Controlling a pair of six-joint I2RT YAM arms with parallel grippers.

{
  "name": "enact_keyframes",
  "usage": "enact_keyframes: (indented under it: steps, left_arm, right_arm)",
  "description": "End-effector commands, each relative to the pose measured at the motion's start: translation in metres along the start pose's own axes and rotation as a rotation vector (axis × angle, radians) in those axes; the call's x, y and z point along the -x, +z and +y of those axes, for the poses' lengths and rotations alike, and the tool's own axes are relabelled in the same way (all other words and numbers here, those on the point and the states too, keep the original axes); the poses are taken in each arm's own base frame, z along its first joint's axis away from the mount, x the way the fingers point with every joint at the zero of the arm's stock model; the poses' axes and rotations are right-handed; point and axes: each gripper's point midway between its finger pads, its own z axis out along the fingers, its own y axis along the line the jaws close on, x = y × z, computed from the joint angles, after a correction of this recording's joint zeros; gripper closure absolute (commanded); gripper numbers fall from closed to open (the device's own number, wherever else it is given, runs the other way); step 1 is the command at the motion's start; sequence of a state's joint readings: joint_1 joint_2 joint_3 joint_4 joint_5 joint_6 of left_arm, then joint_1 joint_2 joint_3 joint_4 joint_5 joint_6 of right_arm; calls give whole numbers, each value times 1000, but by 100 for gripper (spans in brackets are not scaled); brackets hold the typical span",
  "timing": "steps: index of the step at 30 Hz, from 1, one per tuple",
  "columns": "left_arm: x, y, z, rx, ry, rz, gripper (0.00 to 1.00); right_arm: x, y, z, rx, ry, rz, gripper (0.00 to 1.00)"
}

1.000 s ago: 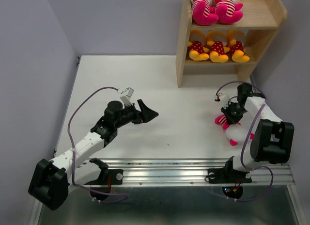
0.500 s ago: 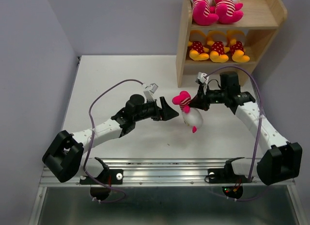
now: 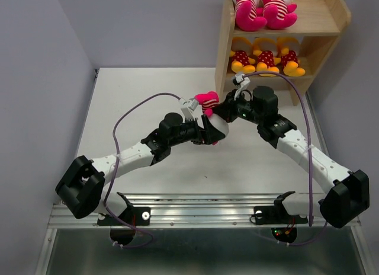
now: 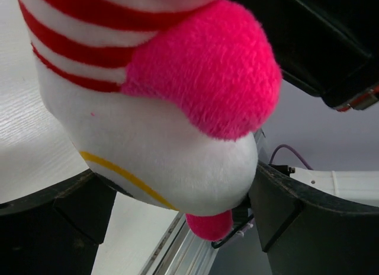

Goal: Place and organize the stuffed toys onto the shelf

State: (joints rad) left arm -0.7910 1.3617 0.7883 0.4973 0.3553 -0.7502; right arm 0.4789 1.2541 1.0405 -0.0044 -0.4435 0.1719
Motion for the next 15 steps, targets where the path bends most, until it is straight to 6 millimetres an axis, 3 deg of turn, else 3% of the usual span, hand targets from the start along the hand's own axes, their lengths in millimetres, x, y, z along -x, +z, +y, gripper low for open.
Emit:
enact_keyframes:
  steps: [1,3,5,8,9,13,15]
  left_arm:
    - [34,4,-27,-57,52,-108,7]
    - [37,2,-18,-5,49,-137,14]
    - [40,0,-8,42,51,-156,32]
    - [46,-9,11,157,80,-199,76]
    - [48,-12,15,183,89,-209,100]
    - [58,-28,33,317,230,-218,100]
    - [65,-40,40,396,325,-204,100]
  right_arm:
    - [31,1,12,-48,66,-106,99]
    - [31,-2,15,-42,72,-110,99]
    - [34,-8,17,-40,65,-121,99]
    - [35,-15,20,-38,20,-116,99]
    - [35,-17,21,-31,5,-113,98]
    - [27,-29,31,24,-138,-82,88]
    - [29,-41,38,64,-302,-76,73]
